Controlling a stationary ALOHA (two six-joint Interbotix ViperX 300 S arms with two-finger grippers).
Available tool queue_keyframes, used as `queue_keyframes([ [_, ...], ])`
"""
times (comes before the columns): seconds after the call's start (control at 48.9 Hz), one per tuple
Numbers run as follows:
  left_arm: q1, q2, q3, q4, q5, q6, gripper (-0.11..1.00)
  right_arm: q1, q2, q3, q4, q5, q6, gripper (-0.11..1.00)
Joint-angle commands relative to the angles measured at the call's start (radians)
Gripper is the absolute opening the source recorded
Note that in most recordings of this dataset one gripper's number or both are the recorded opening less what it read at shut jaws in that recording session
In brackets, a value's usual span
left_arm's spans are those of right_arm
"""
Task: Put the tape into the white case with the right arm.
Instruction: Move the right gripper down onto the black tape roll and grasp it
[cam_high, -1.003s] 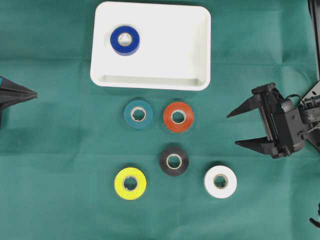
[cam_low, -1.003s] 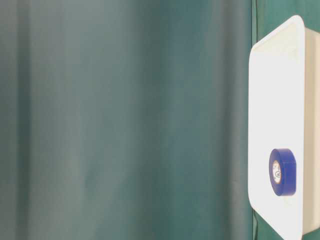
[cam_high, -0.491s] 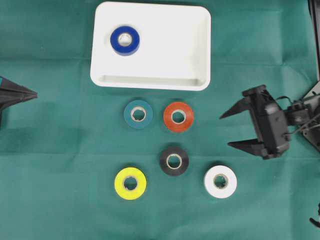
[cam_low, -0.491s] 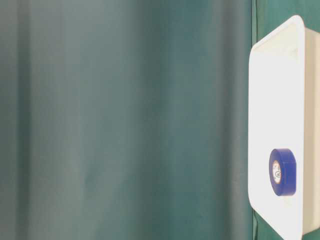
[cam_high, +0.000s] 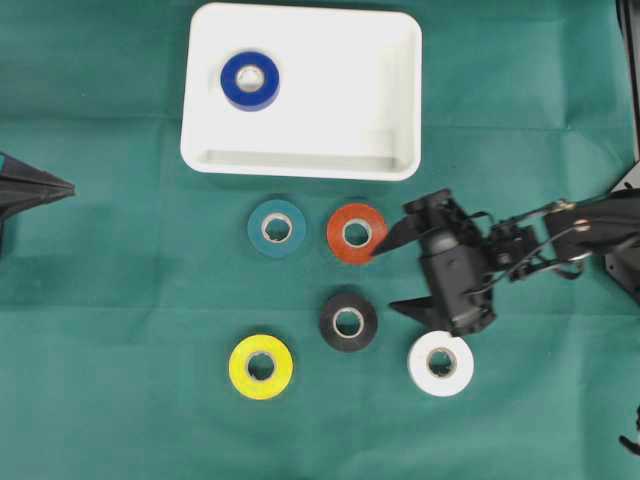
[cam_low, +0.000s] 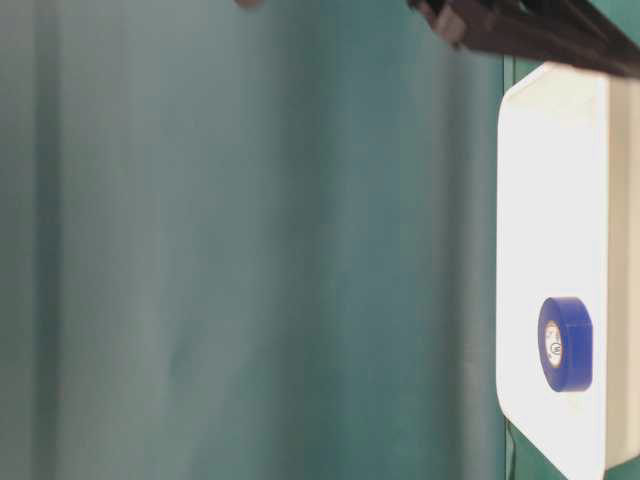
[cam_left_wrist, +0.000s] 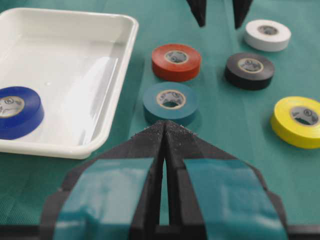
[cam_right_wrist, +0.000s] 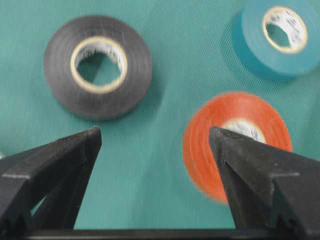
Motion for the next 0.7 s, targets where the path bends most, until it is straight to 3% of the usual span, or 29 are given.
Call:
queue_keyframes([
  [0.0,0.003,0.006,-0.012,0.0,-0.005,-0.002,0.0,0.012,0.034,-0.064,-0.003,-0.003,-0.002,0.63],
  [0.307,0.002,0.006,-0.012,-0.002,0.003,-0.002,0.0,0.029,0.144,-0.192,-0.003,0.011,-0.002,0.63],
  [0.675,0.003,0.006,-0.012,0.0,0.006,-0.002,0.0,0.029,0.183,-0.202,-0.002,0.035,0.003,0.63],
])
